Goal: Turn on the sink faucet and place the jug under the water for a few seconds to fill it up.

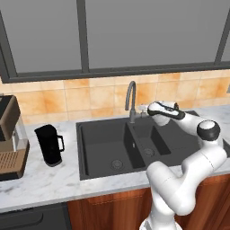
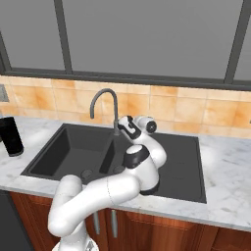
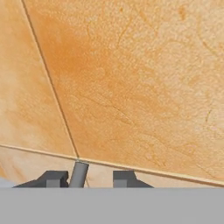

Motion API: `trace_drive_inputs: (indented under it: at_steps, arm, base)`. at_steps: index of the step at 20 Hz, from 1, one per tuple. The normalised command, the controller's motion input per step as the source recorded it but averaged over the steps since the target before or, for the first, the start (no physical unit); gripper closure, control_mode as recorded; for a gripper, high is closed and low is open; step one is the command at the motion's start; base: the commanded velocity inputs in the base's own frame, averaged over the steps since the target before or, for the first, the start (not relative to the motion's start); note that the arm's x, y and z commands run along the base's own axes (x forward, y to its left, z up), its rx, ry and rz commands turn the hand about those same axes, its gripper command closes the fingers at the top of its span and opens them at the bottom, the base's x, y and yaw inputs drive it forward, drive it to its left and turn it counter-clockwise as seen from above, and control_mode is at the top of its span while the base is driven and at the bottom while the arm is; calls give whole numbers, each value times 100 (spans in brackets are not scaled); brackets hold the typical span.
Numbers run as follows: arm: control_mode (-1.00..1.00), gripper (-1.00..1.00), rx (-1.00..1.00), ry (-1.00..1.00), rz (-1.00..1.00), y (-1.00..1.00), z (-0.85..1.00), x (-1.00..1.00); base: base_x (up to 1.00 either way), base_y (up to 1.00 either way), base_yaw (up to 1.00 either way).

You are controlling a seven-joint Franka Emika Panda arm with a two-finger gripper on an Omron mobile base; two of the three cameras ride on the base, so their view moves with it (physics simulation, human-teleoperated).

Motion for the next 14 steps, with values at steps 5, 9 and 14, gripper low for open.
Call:
trace_drive_inputs:
  at_steps: [5,9,14]
  arm:
    - [-100,100,5,7,0,-78,-41,0]
    - [-100,100,4,8,0,-72,-46,0]
    - [-100,100,3,9,0,-66,-45,0]
  base:
    - [0,0,0]
    - [0,0,0]
    - [0,0,0]
